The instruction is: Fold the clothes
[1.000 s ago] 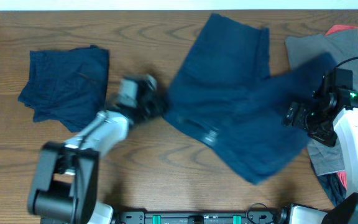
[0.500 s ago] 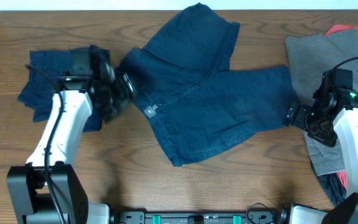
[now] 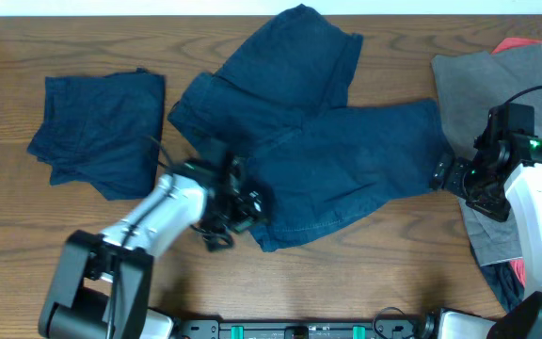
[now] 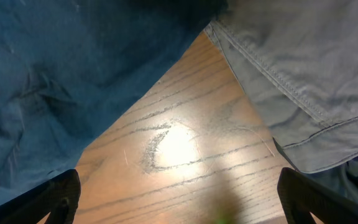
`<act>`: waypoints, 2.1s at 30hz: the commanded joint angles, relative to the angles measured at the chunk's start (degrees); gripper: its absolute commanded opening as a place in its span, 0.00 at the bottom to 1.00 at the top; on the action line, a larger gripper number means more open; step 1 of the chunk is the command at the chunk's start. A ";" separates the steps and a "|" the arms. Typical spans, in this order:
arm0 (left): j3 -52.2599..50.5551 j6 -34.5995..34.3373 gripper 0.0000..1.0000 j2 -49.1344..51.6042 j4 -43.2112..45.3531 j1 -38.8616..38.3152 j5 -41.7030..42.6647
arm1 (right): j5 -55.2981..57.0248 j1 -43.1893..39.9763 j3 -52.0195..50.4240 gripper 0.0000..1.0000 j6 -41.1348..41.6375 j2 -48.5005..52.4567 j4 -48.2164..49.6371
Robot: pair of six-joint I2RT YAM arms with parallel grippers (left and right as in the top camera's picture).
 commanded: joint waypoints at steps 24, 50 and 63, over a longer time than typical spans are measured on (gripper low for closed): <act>-3.52 -3.30 0.06 -3.87 3.67 20.74 -12.87 | 0.46 -0.26 0.04 0.99 -1.33 -0.26 -0.37; -3.65 -0.92 0.48 -3.98 3.10 16.81 -15.47 | -26.40 4.76 -26.01 0.99 11.56 -0.28 18.58; -3.65 -0.92 0.11 -3.98 2.21 16.81 -15.45 | -22.73 4.83 -30.82 0.88 18.45 -0.26 38.07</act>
